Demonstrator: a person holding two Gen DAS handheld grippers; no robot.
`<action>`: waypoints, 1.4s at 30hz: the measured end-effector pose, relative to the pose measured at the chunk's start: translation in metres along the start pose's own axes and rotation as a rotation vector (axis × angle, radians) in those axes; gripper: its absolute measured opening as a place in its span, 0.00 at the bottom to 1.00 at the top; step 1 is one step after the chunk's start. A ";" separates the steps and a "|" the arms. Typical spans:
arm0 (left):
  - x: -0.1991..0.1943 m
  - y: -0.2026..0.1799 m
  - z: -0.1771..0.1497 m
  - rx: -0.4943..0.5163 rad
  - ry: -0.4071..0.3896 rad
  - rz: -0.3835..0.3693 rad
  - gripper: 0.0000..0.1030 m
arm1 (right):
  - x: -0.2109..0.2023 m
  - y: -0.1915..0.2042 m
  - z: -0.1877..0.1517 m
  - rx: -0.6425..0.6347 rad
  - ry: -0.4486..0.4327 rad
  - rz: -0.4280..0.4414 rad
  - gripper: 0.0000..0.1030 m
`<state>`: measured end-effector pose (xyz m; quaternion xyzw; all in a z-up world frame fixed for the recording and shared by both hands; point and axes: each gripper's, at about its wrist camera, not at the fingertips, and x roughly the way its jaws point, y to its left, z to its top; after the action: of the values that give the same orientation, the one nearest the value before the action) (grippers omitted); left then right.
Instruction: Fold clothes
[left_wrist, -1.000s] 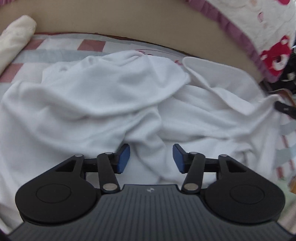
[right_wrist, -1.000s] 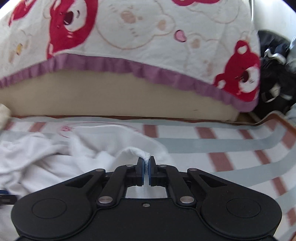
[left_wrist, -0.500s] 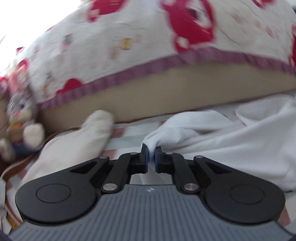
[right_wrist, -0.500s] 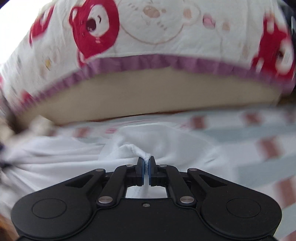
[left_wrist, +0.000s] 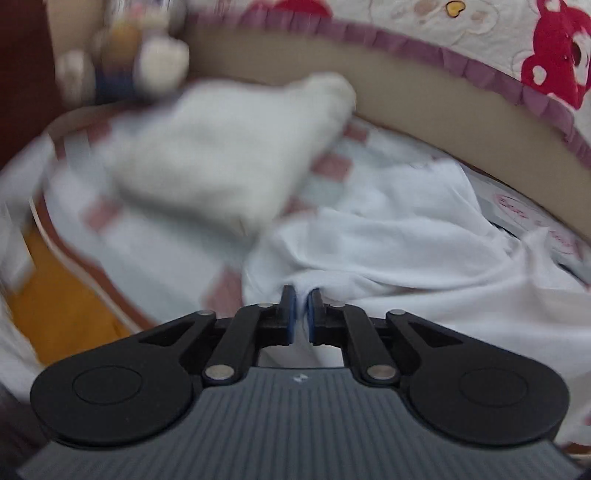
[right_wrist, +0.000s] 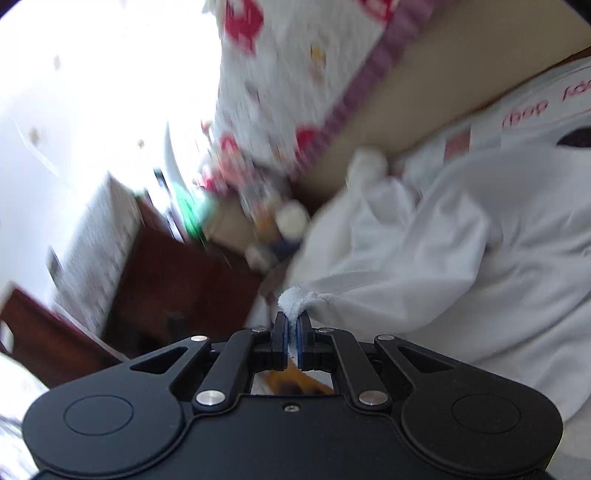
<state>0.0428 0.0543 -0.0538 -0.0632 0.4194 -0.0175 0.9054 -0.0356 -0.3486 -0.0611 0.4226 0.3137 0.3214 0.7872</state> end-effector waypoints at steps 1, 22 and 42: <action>-0.003 0.002 -0.006 -0.007 0.011 -0.041 0.08 | 0.008 0.000 -0.003 -0.007 0.030 -0.011 0.05; 0.001 -0.124 -0.046 0.188 0.256 -0.685 0.76 | 0.048 0.073 -0.043 -0.370 0.369 0.100 0.07; 0.033 -0.126 -0.071 0.290 0.354 -0.509 0.63 | -0.036 -0.083 0.093 -0.288 0.192 -0.922 0.60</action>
<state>0.0129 -0.0809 -0.1079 -0.0323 0.5339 -0.3130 0.7848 0.0336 -0.4556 -0.0834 0.0950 0.4916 0.0171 0.8655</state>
